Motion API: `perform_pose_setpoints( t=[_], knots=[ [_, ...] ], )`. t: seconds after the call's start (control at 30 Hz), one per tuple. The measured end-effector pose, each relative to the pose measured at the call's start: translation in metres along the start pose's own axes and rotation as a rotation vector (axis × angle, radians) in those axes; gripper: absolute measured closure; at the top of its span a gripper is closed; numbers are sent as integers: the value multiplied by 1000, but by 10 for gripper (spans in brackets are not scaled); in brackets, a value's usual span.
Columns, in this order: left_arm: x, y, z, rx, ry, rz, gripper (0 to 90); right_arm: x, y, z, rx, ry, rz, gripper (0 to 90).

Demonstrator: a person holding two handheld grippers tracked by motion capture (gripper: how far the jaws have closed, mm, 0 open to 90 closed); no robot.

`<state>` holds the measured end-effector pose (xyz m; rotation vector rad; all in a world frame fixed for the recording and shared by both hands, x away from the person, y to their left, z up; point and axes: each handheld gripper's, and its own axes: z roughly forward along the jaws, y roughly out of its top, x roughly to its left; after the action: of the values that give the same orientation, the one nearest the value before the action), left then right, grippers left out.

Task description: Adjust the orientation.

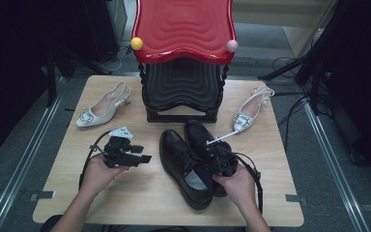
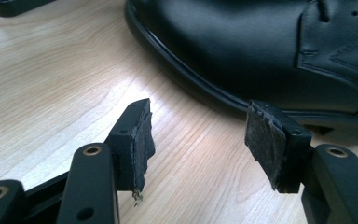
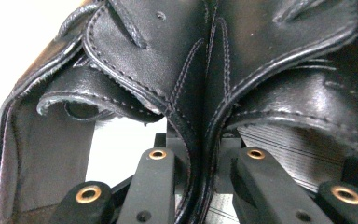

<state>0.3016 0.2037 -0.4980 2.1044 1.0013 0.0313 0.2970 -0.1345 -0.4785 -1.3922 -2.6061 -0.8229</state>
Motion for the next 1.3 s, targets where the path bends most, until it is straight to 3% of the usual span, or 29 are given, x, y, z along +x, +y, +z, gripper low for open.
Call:
perform_pose_setpoints(
  t=[0.23,0.53,0.83,0.97,1.13,1.3],
  knots=[
    [1,0,1,11,2,-10,411,-6,0,-12,-14,11,-14,828],
    [4,-1,-2,-3,6,-20,411,-3,4,-29,-47,95,-15,830],
    [9,-3,-7,-14,20,-39,412,2,13,-71,-137,164,-9,829],
    [9,-2,-6,-10,20,-33,413,3,20,-88,-182,172,-2,828],
    [8,-2,-4,-8,22,-28,414,5,38,-97,-242,168,21,828],
    [9,-2,-4,-3,20,-27,415,6,68,-94,-290,105,42,828]
  ],
)
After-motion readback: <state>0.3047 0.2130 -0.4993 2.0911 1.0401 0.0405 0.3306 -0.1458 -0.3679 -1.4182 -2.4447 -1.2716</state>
